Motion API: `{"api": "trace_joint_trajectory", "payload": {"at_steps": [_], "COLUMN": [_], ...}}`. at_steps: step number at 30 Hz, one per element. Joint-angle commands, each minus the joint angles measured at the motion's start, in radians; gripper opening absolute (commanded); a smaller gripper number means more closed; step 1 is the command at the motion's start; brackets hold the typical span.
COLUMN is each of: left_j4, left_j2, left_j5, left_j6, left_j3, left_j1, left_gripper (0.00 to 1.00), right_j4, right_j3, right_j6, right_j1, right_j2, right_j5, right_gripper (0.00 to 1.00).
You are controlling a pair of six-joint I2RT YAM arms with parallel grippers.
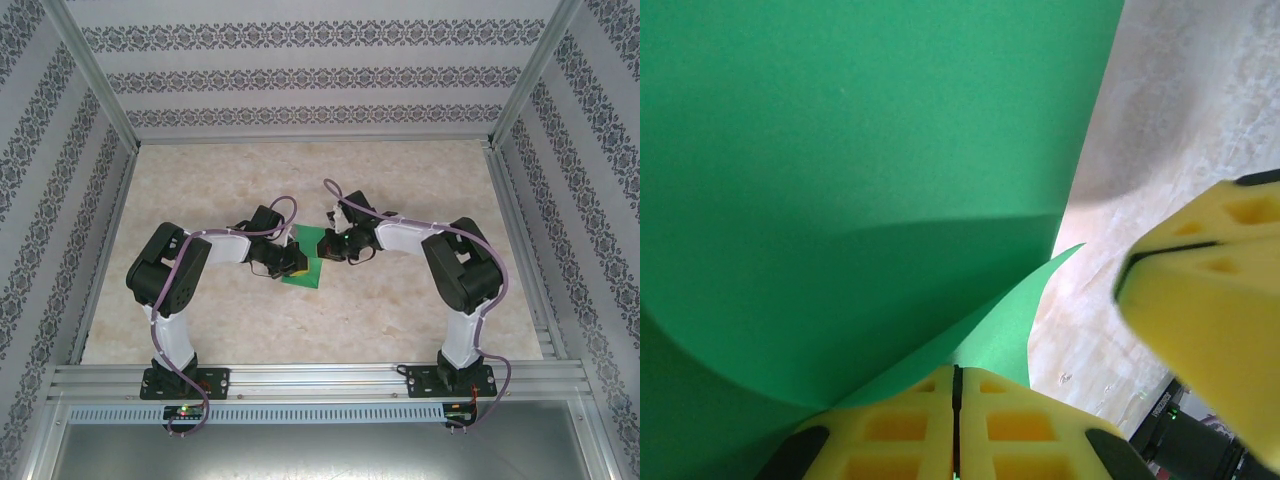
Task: Fold a paper plane with a square sheet of paper (pick it up from the middle)
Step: Fold the triangle a second time at the center of the table.
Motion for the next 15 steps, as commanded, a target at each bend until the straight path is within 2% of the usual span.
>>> {"api": "trace_joint_trajectory", "payload": {"at_steps": [1,9,15], "left_j4": [-0.123,-0.118,-0.103], "left_j2": [0.021,0.004,-0.073], "left_j5": [-0.108,-0.091,-0.098], "left_j6": [0.006,0.012,0.023], "left_j3": [-0.017,-0.006,0.049], "left_j1": [-0.011,-0.011,-0.010], "left_gripper": [0.09,0.09,0.12], "right_j4": [-0.010,-0.064,-0.157], "right_j3": [0.028,0.041,0.044], "right_j6": [-0.014,-0.055,-0.141], "right_j1": [0.009,0.006,0.007], "right_j2": [0.044,0.093,0.121], "right_j5": [-0.006,0.027,0.099], "right_gripper": [0.03,0.03,0.01]}}
